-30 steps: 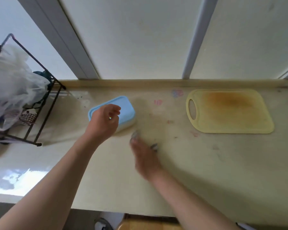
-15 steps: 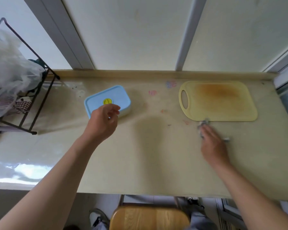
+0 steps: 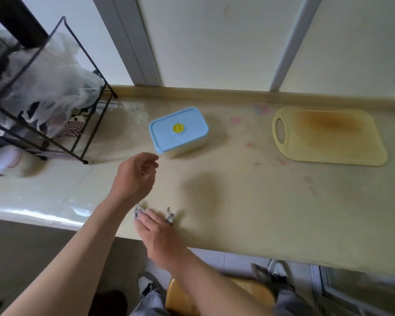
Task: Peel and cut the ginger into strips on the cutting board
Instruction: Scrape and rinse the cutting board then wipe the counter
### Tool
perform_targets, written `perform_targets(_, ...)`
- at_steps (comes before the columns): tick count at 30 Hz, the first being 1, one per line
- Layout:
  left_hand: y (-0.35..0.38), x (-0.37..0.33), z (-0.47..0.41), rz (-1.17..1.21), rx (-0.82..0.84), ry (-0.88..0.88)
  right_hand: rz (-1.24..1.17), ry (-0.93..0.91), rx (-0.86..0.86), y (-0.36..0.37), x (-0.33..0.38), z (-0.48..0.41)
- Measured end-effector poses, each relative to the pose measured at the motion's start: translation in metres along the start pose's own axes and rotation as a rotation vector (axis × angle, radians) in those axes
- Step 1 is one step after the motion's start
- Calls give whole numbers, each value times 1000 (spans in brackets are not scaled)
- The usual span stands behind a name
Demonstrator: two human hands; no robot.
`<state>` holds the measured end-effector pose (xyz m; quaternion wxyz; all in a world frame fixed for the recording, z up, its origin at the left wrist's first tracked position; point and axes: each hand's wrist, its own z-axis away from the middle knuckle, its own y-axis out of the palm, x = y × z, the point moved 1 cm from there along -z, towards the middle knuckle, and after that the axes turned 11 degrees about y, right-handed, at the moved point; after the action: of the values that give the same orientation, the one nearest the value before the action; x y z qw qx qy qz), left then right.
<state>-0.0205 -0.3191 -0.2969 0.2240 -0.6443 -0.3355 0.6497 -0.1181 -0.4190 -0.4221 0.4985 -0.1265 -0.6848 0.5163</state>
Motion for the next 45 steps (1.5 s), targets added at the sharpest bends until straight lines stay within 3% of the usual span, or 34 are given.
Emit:
perform_targets(4, 5, 6, 9, -20, 30, -17, 73, 69, -91, -35, -58, 22)
perform_targets(7, 23, -5, 10, -2, 78, -23, 61, 346, -313, -85, -145, 63)
perform_targets(11, 54, -27, 7, 25, 148, 21, 128, 804, -482, -163, -263, 161)
perform_targets(14, 72, -40, 4, 35, 195, 57, 60, 1121, -609, -200, -303, 222)
perform_targets(16, 77, -44, 3, 46, 209, 65, 17, 1205, -667, -198, -303, 227)
perform_targets(20, 69, -35, 9, 67, 189, 34, 1, 1032, -684, -144, -249, 175)
perform_targets(27, 0, 27, 45, 101, 75, -142, -43, 650, -376, -50, -94, 32)
perform_targets(34, -59, 103, 106, 141, -27, -349, 158, 329, -42, 7, 19, -35)
perform_targets(42, -89, 140, 165, 162, -138, -489, 93, 219, 302, 25, 73, -57)
perform_targets(45, -88, 141, 169, 188, -132, -496, -139, 233, 373, 14, 95, -59)
